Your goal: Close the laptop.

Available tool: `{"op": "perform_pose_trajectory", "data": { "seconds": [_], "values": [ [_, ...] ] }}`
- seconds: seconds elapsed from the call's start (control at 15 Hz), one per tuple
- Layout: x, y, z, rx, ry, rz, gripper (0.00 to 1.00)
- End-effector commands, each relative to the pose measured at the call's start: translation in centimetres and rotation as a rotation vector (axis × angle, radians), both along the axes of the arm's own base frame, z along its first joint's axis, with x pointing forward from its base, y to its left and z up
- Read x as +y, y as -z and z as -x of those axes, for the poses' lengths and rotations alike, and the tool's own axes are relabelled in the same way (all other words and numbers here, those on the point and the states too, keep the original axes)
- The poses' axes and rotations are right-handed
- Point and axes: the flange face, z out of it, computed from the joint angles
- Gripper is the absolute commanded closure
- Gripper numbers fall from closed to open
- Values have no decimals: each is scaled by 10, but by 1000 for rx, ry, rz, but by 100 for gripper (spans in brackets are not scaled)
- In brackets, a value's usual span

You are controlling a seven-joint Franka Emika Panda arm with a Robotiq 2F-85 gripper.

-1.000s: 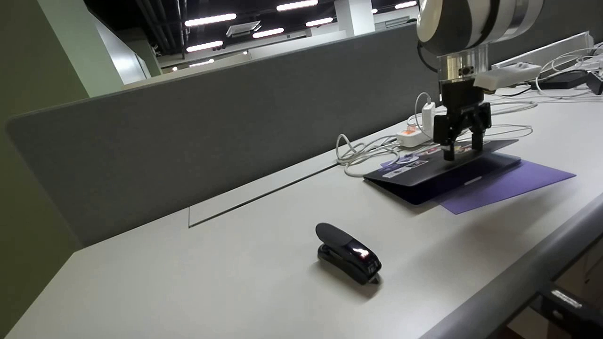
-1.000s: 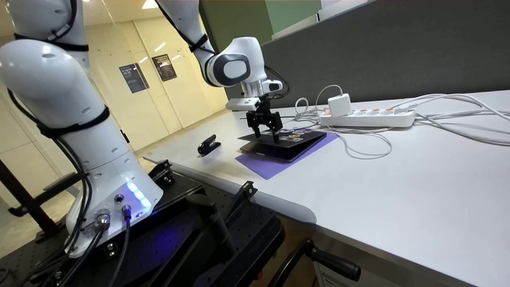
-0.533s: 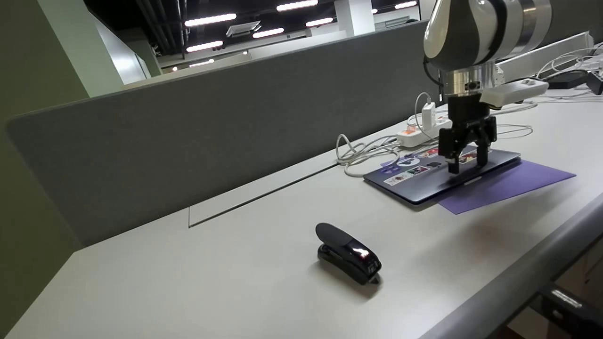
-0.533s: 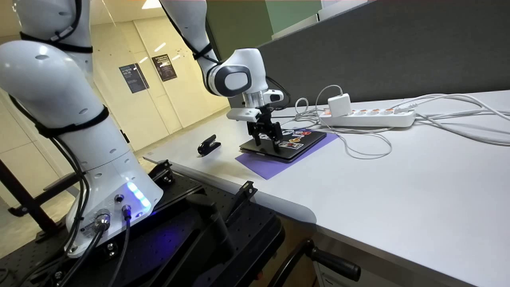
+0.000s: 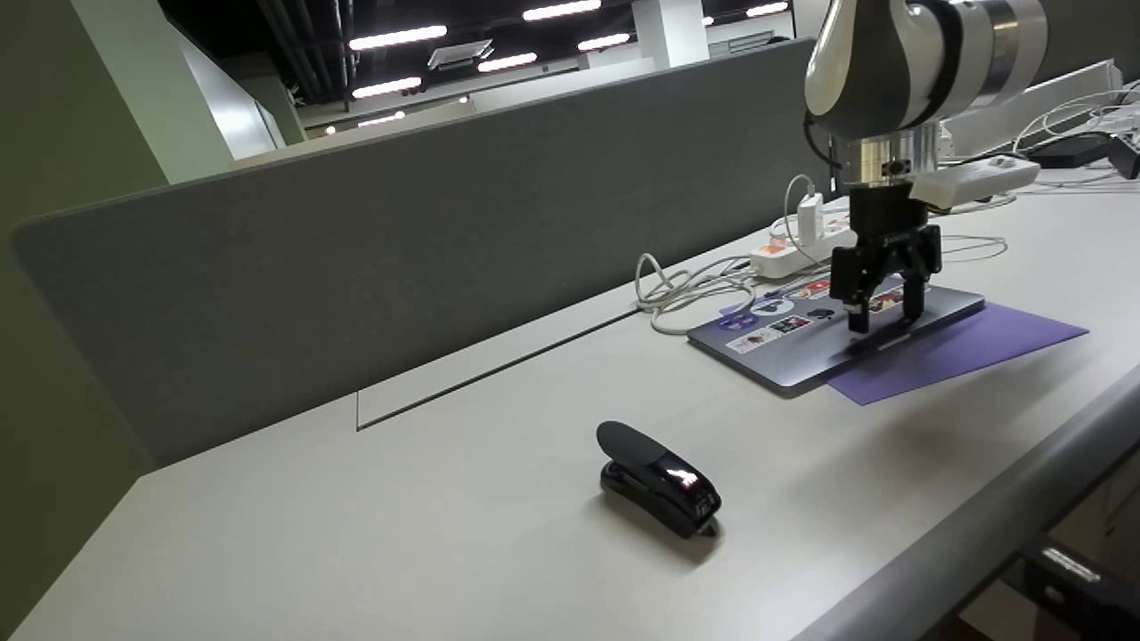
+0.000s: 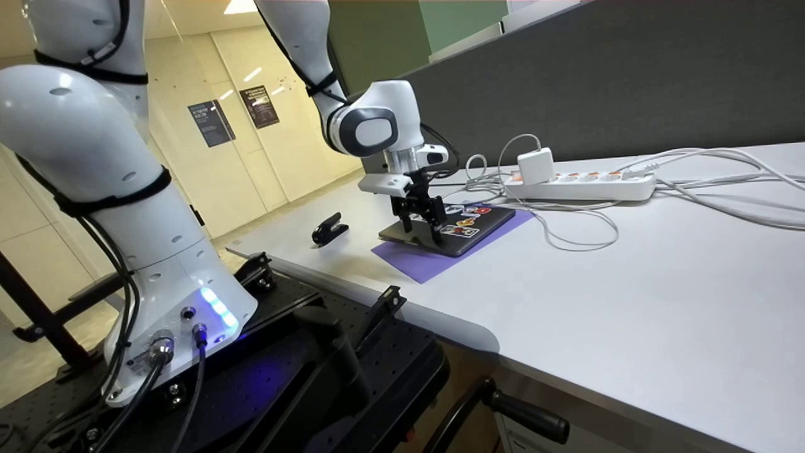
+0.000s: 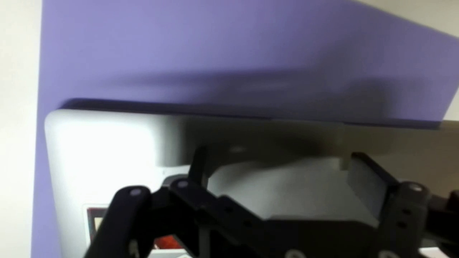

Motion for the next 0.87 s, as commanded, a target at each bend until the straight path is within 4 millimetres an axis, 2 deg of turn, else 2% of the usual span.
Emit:
{"op": "perform_pose_trajectory", "data": {
  "seconds": [0.0,0.33,0.6,0.8],
  "values": [
    [3,-1,-1,-5,-7,-33,0],
    [20,-28,-7,-45,-74,-61,0],
    [33,-58,-13,-67,-104,-64,0],
    [37,-78,-13,-89,-128,-29,0]
  ]
}}
